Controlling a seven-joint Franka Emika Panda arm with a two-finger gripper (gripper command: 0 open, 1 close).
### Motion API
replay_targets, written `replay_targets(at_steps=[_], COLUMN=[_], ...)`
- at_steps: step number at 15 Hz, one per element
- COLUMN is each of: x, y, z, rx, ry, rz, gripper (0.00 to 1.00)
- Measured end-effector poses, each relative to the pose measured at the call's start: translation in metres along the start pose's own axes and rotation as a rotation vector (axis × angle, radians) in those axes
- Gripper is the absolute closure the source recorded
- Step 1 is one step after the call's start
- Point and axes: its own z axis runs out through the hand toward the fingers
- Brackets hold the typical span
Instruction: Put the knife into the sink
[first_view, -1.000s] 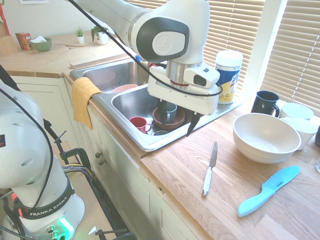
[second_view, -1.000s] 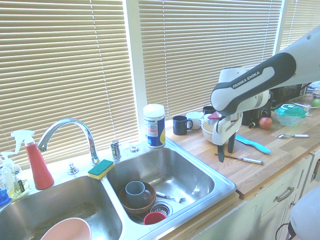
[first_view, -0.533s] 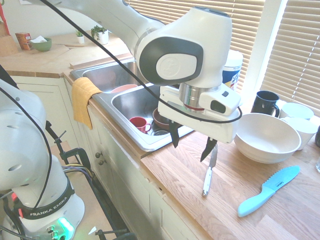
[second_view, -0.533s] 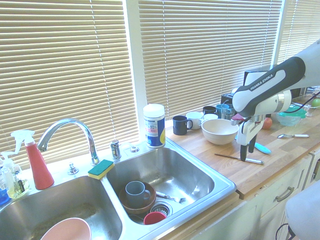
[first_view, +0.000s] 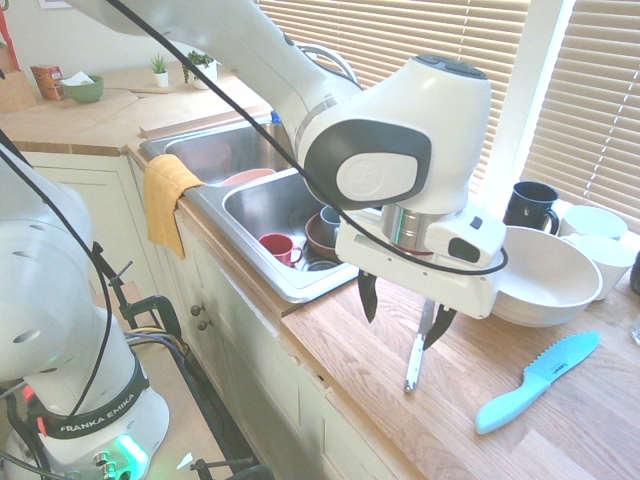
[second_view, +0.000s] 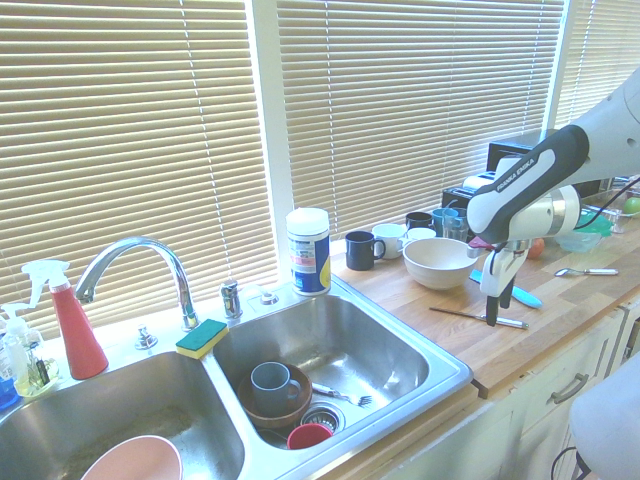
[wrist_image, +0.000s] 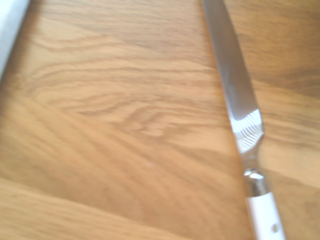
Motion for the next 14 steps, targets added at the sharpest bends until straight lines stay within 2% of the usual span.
replay_targets(at_steps=[3, 4, 14], x=[0.01, 0.013, 0.014], y=[0.01, 0.013, 0.027], z=[0.006, 0.007, 0.018], rx=[-0.009, -0.01, -0.02], ry=[-0.012, -0.013, -0.036], rz=[0.0, 0.002, -0.009], gripper=[0.0, 1.0, 1.0])
